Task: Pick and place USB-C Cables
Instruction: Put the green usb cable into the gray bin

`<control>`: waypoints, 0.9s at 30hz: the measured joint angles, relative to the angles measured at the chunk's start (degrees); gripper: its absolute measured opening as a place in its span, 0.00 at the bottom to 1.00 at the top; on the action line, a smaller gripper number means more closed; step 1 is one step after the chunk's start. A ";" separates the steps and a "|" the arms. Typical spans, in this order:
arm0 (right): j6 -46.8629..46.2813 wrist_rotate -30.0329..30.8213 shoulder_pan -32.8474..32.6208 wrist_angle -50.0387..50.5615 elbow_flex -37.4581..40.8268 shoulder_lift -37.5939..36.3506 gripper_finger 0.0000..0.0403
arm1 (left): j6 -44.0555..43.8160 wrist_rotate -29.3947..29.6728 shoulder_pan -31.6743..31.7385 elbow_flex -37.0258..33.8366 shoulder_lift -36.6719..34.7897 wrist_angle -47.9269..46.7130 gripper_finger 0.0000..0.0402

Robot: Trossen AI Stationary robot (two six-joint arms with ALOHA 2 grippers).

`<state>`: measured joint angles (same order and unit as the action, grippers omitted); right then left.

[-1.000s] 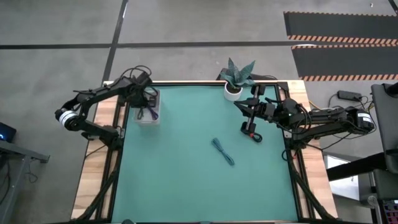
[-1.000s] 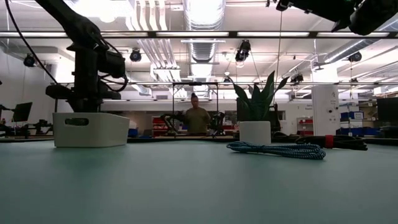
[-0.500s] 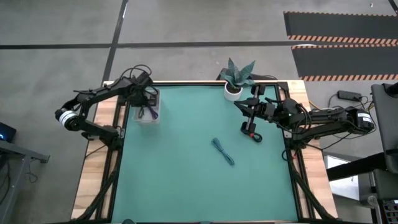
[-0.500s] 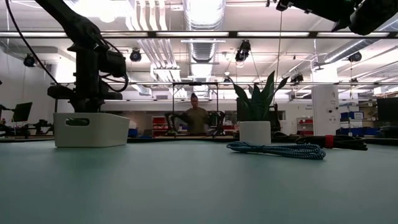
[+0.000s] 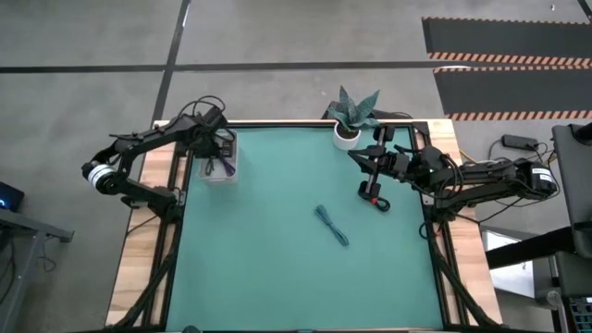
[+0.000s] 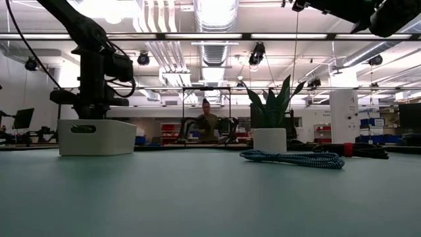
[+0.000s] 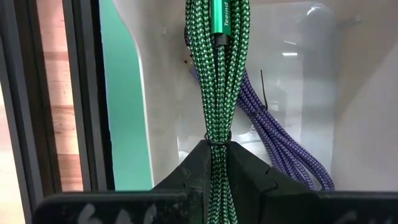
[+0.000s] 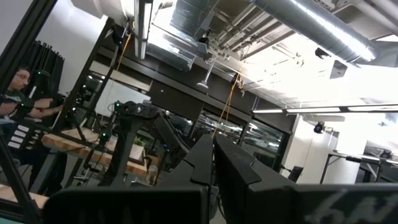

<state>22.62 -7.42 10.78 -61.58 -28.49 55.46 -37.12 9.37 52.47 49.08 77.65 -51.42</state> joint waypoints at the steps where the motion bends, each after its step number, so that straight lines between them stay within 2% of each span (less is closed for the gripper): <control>1: 0.01 0.00 0.01 0.00 0.00 0.00 0.02 | 0.00 0.00 0.00 0.00 0.00 0.00 0.07; 13: 0.01 0.00 0.01 0.04 0.00 0.00 0.02 | 0.01 0.39 0.02 -0.34 0.00 0.12 0.07; 27: 0.01 0.01 0.01 0.02 0.00 0.00 0.02 | -1.33 0.54 0.02 -5.24 0.00 1.48 0.07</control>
<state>22.63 -7.41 10.79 -61.56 -28.49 55.46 -38.46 9.90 52.49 43.84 77.65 -49.94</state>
